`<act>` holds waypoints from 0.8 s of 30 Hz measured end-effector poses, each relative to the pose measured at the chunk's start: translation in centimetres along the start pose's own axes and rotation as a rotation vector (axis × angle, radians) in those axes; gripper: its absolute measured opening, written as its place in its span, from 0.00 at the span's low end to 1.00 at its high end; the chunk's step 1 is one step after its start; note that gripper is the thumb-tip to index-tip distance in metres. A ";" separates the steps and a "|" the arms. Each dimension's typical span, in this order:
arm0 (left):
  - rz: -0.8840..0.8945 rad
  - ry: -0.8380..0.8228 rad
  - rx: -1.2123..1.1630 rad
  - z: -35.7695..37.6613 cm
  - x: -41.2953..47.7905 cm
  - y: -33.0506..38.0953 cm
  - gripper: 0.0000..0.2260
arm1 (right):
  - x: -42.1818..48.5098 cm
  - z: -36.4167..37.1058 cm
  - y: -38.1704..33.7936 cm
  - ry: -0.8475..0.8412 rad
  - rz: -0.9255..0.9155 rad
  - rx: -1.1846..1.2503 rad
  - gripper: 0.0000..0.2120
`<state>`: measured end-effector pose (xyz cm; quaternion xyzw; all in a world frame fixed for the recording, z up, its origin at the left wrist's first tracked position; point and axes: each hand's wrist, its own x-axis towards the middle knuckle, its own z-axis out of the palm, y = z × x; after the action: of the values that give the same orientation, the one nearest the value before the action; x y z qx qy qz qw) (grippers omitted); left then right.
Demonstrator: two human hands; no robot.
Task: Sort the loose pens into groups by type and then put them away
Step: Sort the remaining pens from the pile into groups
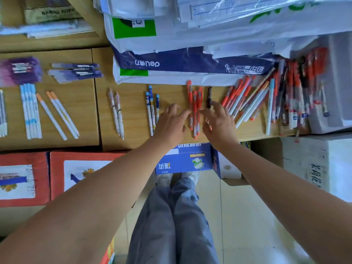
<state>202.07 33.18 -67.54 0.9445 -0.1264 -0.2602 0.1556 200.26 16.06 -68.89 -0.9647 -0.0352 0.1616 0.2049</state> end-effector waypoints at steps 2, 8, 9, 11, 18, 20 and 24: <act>0.023 -0.018 0.000 0.4 0.5 0.5 0.27 | -0.2 0.1 0.7 0.035 0.016 -0.008 0.15; 0.055 -0.031 0.006 1.3 1.1 0.7 0.28 | -0.5 0.7 0.4 0.010 0.055 -0.053 0.17; 0.074 -0.021 -0.002 1.3 1.2 0.7 0.28 | -0.5 0.8 0.3 0.018 0.075 -0.050 0.15; 0.116 -0.014 -0.006 1.4 1.3 0.7 0.28 | -0.5 0.9 0.2 0.037 0.118 -0.052 0.12; 0.162 -0.051 0.043 1.1 2.0 1.0 0.27 | 0.5 0.4 0.7 0.024 0.302 -0.066 0.09; 0.173 -0.063 0.053 1.1 2.1 1.3 0.27 | 0.9 0.3 0.9 0.038 0.327 -0.064 0.11; 0.183 -0.037 0.052 0.9 2.5 1.8 0.24 | 1.2 -0.3 1.6 0.070 0.307 0.080 0.20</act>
<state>203.36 30.48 -68.78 0.9276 -0.2220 -0.2592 0.1518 201.49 14.61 -69.63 -0.9550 0.1260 0.1584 0.2169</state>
